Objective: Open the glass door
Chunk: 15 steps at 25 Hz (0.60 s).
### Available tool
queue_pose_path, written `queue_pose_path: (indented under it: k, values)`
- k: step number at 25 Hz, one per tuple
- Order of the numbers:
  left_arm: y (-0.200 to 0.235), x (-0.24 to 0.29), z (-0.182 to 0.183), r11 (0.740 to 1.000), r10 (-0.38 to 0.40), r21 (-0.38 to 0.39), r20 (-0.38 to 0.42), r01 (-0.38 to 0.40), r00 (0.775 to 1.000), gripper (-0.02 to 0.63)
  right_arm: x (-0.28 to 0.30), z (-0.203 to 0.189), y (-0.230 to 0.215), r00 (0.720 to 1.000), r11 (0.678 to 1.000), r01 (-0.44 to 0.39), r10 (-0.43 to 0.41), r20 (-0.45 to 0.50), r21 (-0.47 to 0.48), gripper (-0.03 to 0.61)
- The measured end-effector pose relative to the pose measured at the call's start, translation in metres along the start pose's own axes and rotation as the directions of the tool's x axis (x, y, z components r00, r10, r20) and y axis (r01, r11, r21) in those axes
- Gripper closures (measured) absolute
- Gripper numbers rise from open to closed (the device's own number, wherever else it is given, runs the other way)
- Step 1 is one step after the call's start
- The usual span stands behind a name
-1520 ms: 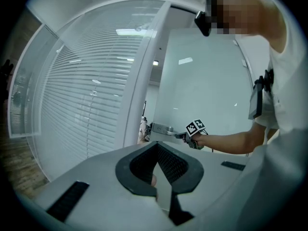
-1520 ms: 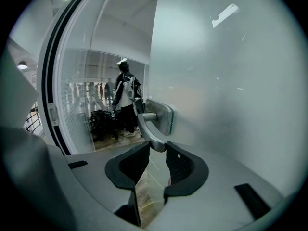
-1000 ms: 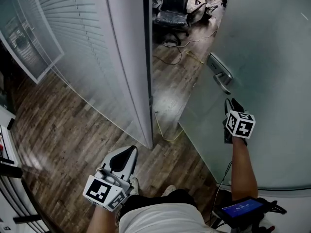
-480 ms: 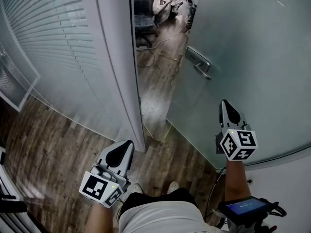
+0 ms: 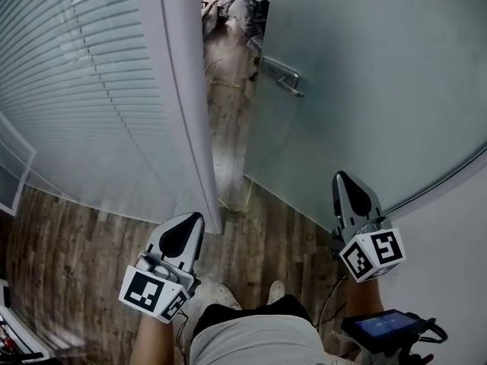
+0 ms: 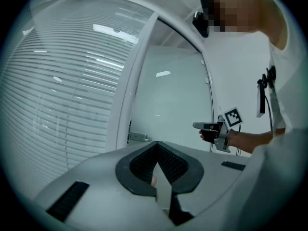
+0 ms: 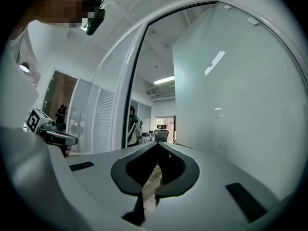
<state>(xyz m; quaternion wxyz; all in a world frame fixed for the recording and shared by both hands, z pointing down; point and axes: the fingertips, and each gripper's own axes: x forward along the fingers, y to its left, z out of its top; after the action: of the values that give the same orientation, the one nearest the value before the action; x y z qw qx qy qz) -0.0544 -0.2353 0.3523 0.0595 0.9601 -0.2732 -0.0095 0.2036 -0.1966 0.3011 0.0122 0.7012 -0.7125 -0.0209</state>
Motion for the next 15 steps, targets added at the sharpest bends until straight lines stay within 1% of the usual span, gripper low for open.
queue_pose_path:
  k: [4, 6, 8, 11, 15]
  values:
    - [-0.011, -0.030, 0.001, 1.000, -0.004, -0.017, 0.011, 0.004, 1.000, 0.615, -0.039, 0.020, 0.037, 0.998, 0.999, -0.037, 0.037, 0.045, -0.004, 0.575]
    - [-0.017, -0.038, 0.001, 1.000, 0.001, -0.020, 0.013, 0.000, 1.000, 0.614, -0.052, 0.028, 0.045, 0.996, 0.999, -0.049, 0.049, 0.073, 0.007, 0.575]
    - [-0.020, -0.040, 0.001, 1.000, 0.009, -0.022, 0.015, -0.009, 1.000, 0.614, -0.058, 0.028, 0.048, 0.994, 0.998, -0.064, 0.062, 0.085, 0.014, 0.575]
    - [-0.032, -0.043, -0.002, 0.999, 0.026, -0.019, 0.014, -0.026, 1.000, 0.614, -0.074, 0.019, 0.044, 0.994, 0.996, -0.082, 0.081, 0.078, 0.017, 0.575]
    - [-0.072, -0.054, 0.008, 0.999, 0.042, -0.019, 0.012, -0.042, 0.999, 0.615, -0.114, 0.023, 0.031, 0.993, 0.994, -0.103, 0.101, 0.065, 0.030, 0.575]
